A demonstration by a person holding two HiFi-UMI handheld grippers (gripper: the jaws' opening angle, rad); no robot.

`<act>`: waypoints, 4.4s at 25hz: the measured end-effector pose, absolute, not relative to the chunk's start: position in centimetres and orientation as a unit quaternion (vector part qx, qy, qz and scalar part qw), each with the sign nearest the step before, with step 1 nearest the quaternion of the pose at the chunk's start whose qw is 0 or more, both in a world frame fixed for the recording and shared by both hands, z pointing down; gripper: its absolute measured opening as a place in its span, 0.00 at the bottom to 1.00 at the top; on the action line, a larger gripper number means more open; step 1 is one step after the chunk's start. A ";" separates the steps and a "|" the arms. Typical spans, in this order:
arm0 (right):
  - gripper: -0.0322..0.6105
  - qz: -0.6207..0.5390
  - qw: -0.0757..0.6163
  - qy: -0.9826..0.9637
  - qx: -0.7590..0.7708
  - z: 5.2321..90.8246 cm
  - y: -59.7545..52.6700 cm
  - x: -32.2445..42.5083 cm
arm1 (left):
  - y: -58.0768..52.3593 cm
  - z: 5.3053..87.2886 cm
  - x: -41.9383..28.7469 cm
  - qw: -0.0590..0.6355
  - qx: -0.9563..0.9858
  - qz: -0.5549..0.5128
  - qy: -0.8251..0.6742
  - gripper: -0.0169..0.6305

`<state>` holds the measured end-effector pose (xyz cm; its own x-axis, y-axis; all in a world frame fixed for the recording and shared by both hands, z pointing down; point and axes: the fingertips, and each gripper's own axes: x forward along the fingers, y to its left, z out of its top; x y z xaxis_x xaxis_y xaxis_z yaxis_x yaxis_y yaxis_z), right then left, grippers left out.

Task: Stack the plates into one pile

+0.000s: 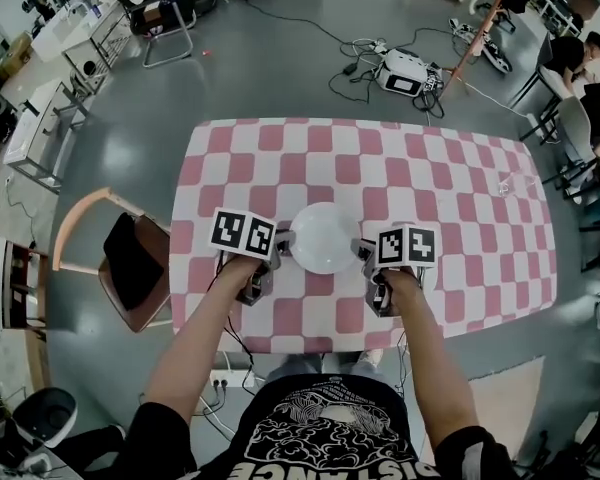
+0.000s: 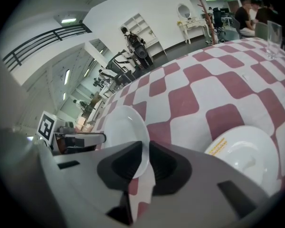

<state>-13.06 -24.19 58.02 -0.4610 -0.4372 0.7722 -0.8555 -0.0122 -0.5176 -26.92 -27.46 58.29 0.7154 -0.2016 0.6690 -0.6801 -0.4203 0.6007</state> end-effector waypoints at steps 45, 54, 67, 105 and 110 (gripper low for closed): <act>0.12 0.527 0.157 -0.690 0.471 56.8 -16.5 4.5 | -19.7 56.9 -9.4 0.451 0.798 0.278 -0.289 0.09; 0.12 0.544 0.165 -0.678 0.467 58.6 -15.1 6.1 | -18.4 58.7 -7.7 0.461 0.790 0.290 -0.282 0.09; 0.13 0.550 0.164 -0.676 0.462 60.1 -14.2 6.4 | -17.5 59.9 -7.5 0.454 0.793 0.275 -0.299 0.10; 0.16 0.393 0.154 -0.733 0.533 51.9 -17.9 8.3 | -21.1 52.2 -7.6 0.316 0.850 0.241 -0.347 0.11; 0.11 0.352 0.134 -0.744 0.552 48.5 -18.6 8.6 | -22.0 48.7 -7.6 0.277 0.865 0.221 -0.355 0.11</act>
<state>8.61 -18.63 48.46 -0.3552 -0.7261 0.5888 -0.9155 0.1429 -0.3761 -7.60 -21.99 48.70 0.6507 -0.4910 0.5792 -0.7360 -0.5956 0.3219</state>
